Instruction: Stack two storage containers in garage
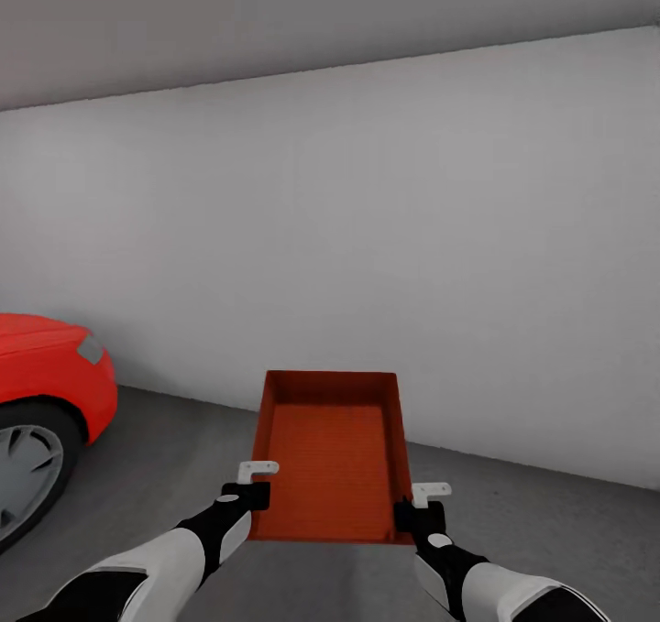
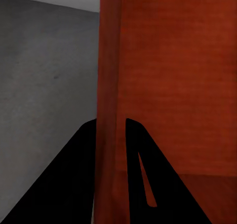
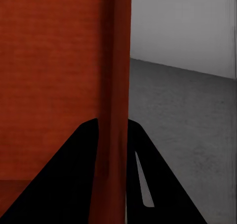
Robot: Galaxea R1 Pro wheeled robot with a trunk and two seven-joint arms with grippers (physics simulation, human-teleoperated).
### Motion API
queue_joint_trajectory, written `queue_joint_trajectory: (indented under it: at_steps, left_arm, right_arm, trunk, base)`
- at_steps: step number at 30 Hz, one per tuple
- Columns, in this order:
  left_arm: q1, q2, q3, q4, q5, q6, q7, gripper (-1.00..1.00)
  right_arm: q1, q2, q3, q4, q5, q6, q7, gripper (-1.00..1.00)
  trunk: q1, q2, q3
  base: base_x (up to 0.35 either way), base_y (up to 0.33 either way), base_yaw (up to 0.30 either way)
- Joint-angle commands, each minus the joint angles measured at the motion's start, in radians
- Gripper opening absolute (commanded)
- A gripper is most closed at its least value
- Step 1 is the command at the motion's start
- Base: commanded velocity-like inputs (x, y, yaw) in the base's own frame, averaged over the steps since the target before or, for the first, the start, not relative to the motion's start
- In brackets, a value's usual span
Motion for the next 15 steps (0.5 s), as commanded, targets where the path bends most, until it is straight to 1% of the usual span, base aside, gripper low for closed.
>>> queue_joint_trajectory:
  at_steps: [1, 15]
  left_arm:
    - [0.000, 0.069, 0.056, 0.002, -0.002, -0.003, 0.012, -1.00]
    - [0.000, 0.069, 0.056, 0.002, -0.002, -0.006, 0.012, -1.00]
  right_arm:
    - [-0.001, 0.001, -0.043, -0.003, 0.020, -0.020, 0.001, -1.00]
    - [-0.001, 0.000, -0.043, -0.003, 0.020, -0.020, 0.002, -1.00]
  trunk:
    - [0.001, -0.001, 0.000]
    - [0.001, -0.001, 0.000]
  base:
    - [0.322, 0.101, -0.278]
    - [0.322, 0.101, -0.278]
